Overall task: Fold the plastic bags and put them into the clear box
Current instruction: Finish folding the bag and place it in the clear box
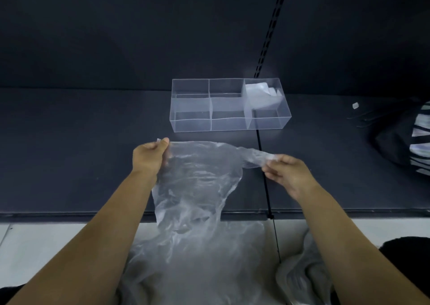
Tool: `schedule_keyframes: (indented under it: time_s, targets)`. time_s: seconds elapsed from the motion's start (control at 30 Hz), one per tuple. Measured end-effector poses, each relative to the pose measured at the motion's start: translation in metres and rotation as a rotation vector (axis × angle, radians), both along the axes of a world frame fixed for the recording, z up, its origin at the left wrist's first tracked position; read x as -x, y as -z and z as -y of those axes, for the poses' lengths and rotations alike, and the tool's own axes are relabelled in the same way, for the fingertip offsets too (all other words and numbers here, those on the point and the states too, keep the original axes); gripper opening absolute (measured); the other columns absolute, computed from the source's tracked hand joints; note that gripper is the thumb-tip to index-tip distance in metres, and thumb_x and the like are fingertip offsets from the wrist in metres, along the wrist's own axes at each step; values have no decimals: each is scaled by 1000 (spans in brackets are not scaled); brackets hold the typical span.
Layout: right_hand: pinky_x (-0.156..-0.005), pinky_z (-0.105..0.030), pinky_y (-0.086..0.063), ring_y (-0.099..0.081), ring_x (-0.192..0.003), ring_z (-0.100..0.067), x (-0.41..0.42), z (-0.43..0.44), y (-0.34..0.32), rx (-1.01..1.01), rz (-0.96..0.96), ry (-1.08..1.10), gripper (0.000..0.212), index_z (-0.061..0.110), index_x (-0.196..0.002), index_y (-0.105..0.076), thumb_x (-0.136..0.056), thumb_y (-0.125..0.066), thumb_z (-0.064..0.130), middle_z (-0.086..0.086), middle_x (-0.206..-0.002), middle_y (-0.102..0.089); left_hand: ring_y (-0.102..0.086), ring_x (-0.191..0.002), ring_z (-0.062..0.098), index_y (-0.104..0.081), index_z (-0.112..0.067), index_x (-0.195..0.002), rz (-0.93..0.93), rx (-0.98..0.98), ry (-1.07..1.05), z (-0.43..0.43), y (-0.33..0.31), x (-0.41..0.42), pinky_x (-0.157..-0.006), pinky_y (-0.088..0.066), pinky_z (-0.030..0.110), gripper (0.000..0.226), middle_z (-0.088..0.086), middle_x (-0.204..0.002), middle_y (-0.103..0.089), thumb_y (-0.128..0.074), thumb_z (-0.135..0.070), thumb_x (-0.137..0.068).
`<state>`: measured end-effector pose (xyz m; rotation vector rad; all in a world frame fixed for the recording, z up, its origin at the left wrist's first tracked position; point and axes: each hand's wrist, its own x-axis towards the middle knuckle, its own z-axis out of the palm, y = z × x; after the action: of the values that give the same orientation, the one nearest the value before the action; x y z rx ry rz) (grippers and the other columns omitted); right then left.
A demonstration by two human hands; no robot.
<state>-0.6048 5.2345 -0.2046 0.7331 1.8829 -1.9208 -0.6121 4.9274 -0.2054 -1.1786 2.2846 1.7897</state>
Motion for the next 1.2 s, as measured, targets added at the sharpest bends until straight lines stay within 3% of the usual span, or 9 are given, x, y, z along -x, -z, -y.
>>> schedule_keyframes:
  time_s: [0.17, 0.23, 0.33, 0.53, 0.67, 0.83, 0.93, 1.07, 1.2]
  targets:
    - [-45, -14, -47, -56, -44, -3, 35, -8, 10, -219, -65, 156, 5, 2, -93, -66, -89, -63, 3, -8, -65, -63, -51, -55, -3, -59, -24, -66, -47, 33, -13, 1, 8, 15, -56, -38, 12, 24, -13, -57, -55, -68, -32, -87]
    - [-46, -14, -46, -55, -45, -3, 47, -12, 8, -269, -118, 198, 8, 2, -95, -67, -90, -62, 7, -6, -66, -64, -54, -49, -6, -56, -25, -63, -67, 4, -27, 0, 8, 21, -53, -39, 6, 28, -17, -47, -56, -68, -30, -87]
    - [-58, -16, -52, -58, -60, -6, 53, -12, 0, -261, -170, 293, 12, 8, -99, -62, -94, -60, 19, -4, -77, -62, -52, -60, 3, -55, -22, -63, -39, 2, -30, 0, 7, 26, -64, -40, 19, 34, -12, -63, -56, -63, -41, -89]
    - [-57, -21, -53, -60, -66, -12, -15, 31, -7, -145, -52, 104, 35, 11, -94, -63, -91, -58, 45, -1, -77, -63, -61, -81, 26, -56, -19, -67, -15, -96, -153, -1, 14, -23, -83, -53, 41, 34, 3, -75, -61, -57, -41, -93]
    - [-60, -22, -51, -58, -64, -7, -73, 85, -4, -98, -20, -132, 27, 24, -91, -63, -85, -63, 50, 4, -77, -61, -62, -68, 19, -58, -15, -74, 80, -290, -210, -21, 19, -72, -65, -52, 31, 29, 4, -78, -63, -57, -36, -94]
    - [-68, -24, -47, -53, -71, -10, -93, 127, -15, -52, -109, -131, 38, 28, -97, -54, -73, -74, 49, -1, -81, -50, -65, -81, 23, -60, -5, -97, 142, -495, -183, -43, 11, -100, -66, -56, 30, 36, 12, -93, -66, -64, -40, -89]
    - [-70, -25, -46, -53, -73, -12, -92, 134, -23, -113, -166, -46, 38, 25, -94, -55, -73, -76, 48, 1, -83, -50, -66, -80, 20, -60, -7, -95, 99, -524, -171, -48, 6, -105, -65, -54, 27, 29, 10, -95, -70, -66, -34, -89]
    - [-57, -22, -40, -44, -56, -11, -88, 131, -21, -153, -140, 18, 24, 16, -71, -58, -83, -71, 32, 5, -60, -50, -63, -72, 17, -59, -9, -84, 74, -508, -144, -55, -1, -108, -69, -53, 27, 15, 10, -89, -68, -64, -21, -92]
    - [-41, -18, -32, -36, -42, -7, -77, 104, -23, 143, 45, 85, 19, 17, -71, -60, -89, -66, 19, 6, -47, -44, -63, -72, 16, -58, -10, -82, 57, -520, -204, -49, -6, -107, -67, -54, 24, 15, 7, -82, -68, -63, -21, -91]
